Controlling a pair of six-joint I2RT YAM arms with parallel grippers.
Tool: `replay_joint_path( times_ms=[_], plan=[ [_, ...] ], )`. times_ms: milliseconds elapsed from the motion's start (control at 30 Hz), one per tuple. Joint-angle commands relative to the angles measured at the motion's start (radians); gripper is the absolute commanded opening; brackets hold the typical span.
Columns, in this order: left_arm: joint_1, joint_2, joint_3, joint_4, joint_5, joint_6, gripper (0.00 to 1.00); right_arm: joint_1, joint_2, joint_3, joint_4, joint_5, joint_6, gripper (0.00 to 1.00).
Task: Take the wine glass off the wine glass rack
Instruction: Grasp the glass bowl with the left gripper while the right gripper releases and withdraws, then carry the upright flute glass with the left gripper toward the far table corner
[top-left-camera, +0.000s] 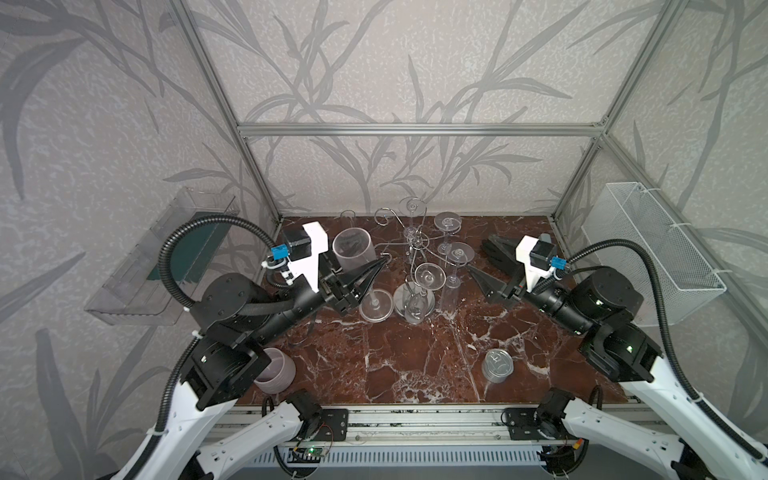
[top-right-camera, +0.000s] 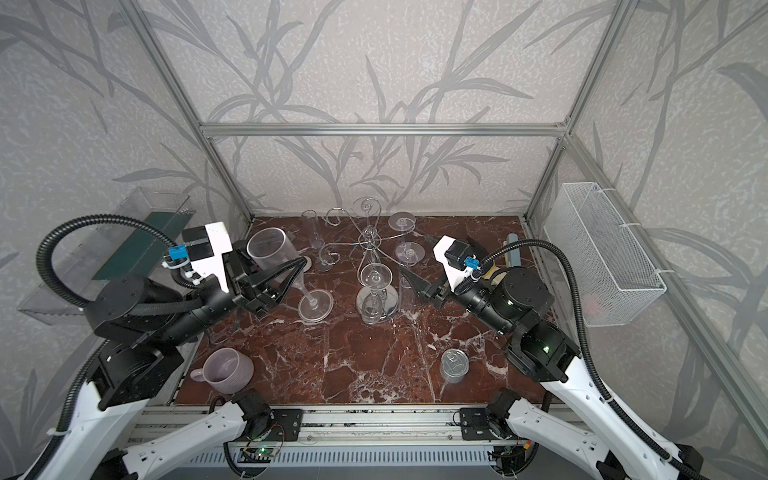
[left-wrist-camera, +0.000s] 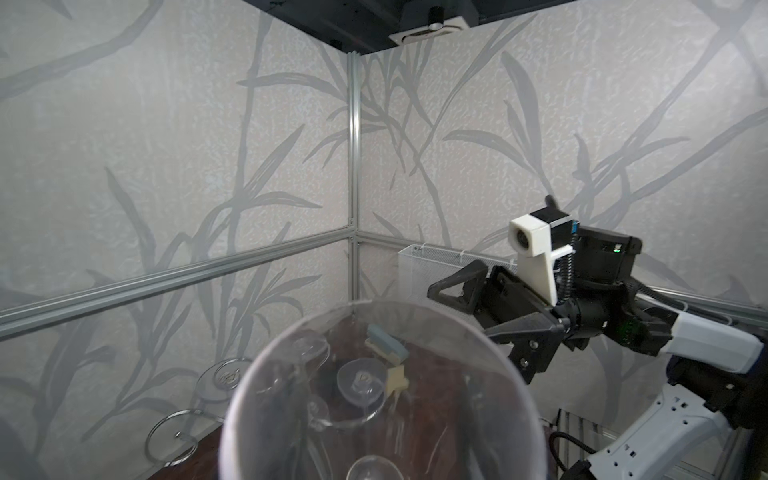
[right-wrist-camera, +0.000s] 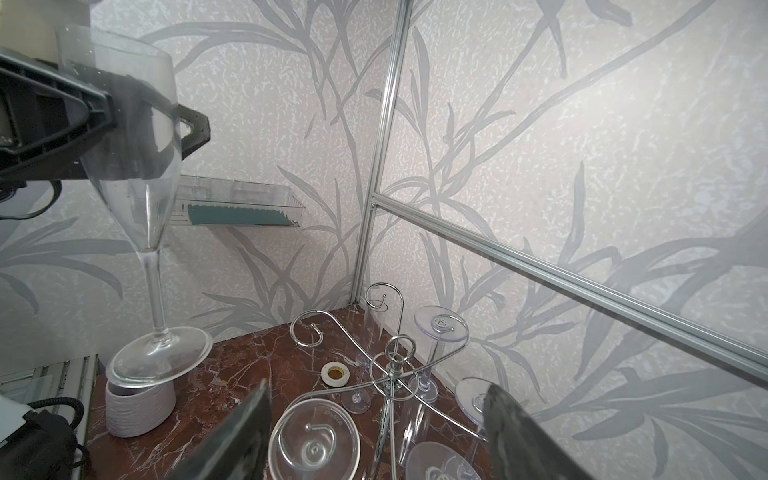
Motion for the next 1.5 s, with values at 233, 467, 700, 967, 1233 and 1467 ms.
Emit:
replay_joint_path(
  times_ms=[233,467,700,967,1233,1467],
  plan=[
    [0.0,-0.138,-0.267,-0.153,-0.48,0.131,0.46,0.005,-0.061,-0.044,-0.022,0.1,0.013,0.78],
    [0.0,-0.149,-0.443,0.011,-0.642,0.095,0.47,0.005,-0.105,-0.072,-0.036,0.149,0.035,0.79],
    [0.02,-0.086,-0.575,0.228,-0.763,0.103,0.47,0.005,-0.139,-0.088,-0.057,0.189,0.053,0.79],
    [0.125,0.033,-0.713,0.584,-0.788,0.055,0.47,0.005,-0.156,-0.085,-0.094,0.211,0.06,0.79],
    [0.231,0.239,-0.707,0.796,-0.723,0.054,0.47,0.005,-0.188,-0.11,-0.103,0.251,0.073,0.79],
    [0.292,0.397,-0.665,0.934,-0.666,0.052,0.46,0.005,-0.188,-0.085,-0.12,0.273,0.047,0.79]
  ],
)
